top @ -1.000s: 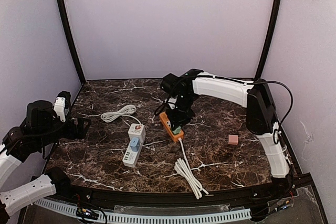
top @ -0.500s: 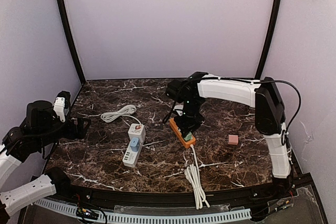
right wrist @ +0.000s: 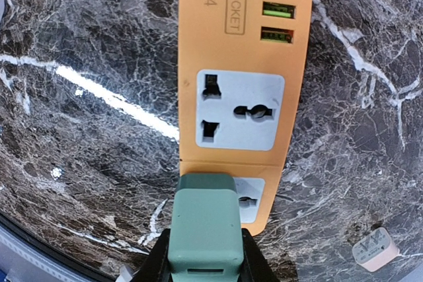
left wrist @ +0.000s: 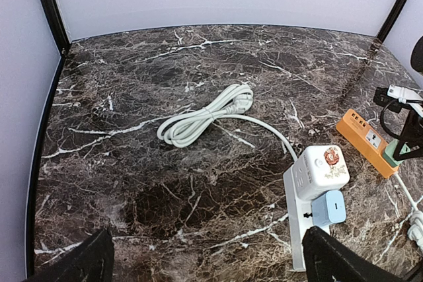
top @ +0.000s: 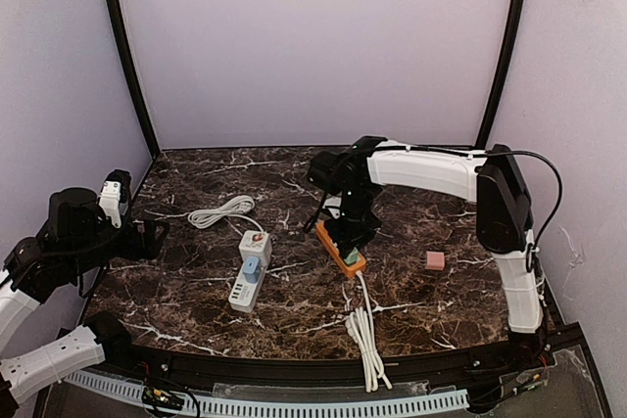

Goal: Insert the plug

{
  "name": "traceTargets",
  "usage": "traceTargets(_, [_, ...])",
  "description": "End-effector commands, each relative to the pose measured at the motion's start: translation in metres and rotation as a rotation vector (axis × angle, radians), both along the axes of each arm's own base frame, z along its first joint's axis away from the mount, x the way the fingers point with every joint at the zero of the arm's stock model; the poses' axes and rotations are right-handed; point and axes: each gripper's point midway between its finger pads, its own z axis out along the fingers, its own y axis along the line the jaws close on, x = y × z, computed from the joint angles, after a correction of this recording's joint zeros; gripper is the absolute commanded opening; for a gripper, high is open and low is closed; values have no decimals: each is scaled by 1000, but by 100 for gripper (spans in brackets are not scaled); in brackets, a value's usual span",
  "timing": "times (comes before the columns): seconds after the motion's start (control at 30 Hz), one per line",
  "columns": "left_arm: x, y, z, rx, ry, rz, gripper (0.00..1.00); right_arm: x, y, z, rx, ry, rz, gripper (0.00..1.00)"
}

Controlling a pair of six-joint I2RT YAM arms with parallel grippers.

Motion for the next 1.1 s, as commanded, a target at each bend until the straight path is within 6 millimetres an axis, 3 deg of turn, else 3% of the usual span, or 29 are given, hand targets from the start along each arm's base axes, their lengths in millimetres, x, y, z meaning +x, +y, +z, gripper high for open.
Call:
traceTargets(0.0, [1, 3, -3, 7, -5, 12, 100, -25, -8, -25, -73, 79, 0, 0])
traceTargets(0.37, [1, 2, -4, 7, -1, 10, 100, -44, -14, -72, -110, 114, -29, 0])
traceTargets(0.57, [1, 1, -5, 8, 1, 7, 100, -41, -16, -85, -153, 116, -5, 0])
traceTargets(0.9, [1, 3, -2, 6, -12, 13, 99, -39, -13, -71, -157, 112, 70, 1])
traceTargets(1.07, [0, 6, 0, 5, -23, 23, 100, -34, -9, -55, -138, 85, 57, 19])
